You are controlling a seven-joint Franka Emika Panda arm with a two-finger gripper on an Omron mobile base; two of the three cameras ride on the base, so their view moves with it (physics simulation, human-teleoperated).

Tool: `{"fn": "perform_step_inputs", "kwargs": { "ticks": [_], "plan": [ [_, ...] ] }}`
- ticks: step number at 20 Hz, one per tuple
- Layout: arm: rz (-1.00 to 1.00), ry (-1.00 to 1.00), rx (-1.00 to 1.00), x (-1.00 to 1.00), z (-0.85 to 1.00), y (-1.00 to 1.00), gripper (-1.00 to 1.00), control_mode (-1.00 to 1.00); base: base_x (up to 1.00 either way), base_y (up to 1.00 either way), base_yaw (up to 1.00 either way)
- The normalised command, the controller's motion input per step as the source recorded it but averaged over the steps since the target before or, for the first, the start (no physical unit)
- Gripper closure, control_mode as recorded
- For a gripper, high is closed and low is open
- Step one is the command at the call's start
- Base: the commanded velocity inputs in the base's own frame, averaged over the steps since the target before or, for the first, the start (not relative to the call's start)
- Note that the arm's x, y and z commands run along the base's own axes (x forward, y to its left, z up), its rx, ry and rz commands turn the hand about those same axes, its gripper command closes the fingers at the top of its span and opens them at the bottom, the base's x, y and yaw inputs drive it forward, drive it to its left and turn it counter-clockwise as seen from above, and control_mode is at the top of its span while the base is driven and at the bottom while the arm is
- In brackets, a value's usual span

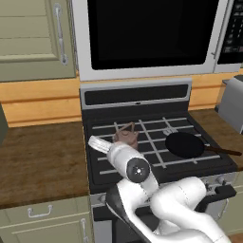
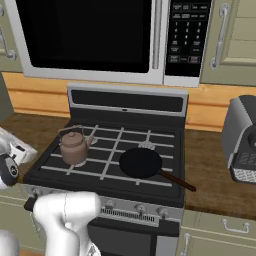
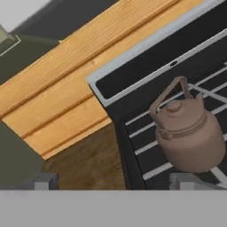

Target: Pick the kettle from the counter and place it on a stove burner. Then turn the burner on.

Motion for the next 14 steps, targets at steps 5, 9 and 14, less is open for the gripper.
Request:
{"fn": "perform_step_inputs", "kwargs": {
  "ticks": [5, 9, 14],
  "plan": [
    [0.2, -0.16, -0.37, -1.0, -1.0, 1.0, -1.0, -1.0, 0.0, 0.0, 0.0],
    [0.28, -0.06, -0.47, -0.75, -1.0, 0.24, -1.0, -1.0, 0.0, 0.0, 0.0],
    [0.1, -0.23, -0.18, 0.15, -1.0, -0.89, -1.0, -1.0, 0.0, 0.0, 0.0]
  ]
}}
